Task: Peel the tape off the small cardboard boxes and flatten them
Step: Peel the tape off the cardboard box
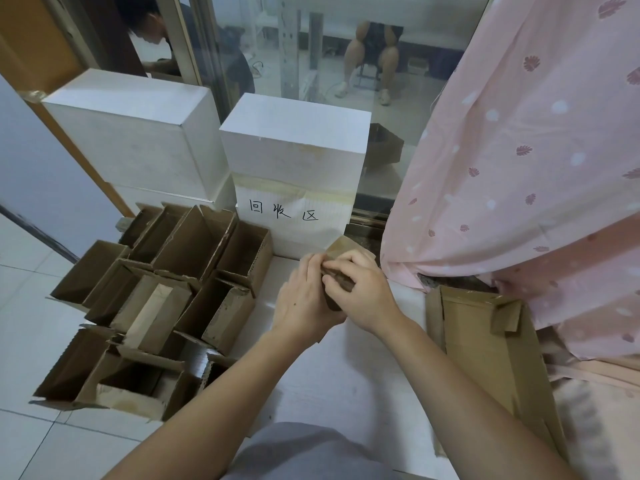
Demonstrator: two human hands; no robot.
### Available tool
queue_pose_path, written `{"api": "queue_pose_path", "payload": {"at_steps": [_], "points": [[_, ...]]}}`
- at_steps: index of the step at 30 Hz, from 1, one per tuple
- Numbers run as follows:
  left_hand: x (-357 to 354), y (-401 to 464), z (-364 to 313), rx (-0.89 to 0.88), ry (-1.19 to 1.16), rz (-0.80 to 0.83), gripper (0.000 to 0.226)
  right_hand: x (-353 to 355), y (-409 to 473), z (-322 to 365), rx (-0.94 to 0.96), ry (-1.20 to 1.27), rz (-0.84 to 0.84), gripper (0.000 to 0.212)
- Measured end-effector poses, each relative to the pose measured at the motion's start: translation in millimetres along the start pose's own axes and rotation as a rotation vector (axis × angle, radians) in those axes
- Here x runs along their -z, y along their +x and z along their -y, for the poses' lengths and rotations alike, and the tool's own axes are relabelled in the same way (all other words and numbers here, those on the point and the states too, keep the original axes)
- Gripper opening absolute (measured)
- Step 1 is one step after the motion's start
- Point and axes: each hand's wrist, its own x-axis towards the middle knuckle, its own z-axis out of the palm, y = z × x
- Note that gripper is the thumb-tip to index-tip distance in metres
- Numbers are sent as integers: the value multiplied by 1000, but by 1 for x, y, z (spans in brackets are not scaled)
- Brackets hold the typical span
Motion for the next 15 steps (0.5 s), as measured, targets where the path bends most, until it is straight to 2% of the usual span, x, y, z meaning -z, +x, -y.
{"api": "queue_pose_path", "payload": {"at_steps": [5,13,15], "points": [[4,3,2,-38,44,-46,93,2,2,1,106,-42,-39,26],[13,3,5,-87,31,-116,89,2,4,5,201,-209,-17,31],[14,3,4,-91,47,-110,92,4,5,5,214,-224,-56,21]]}}
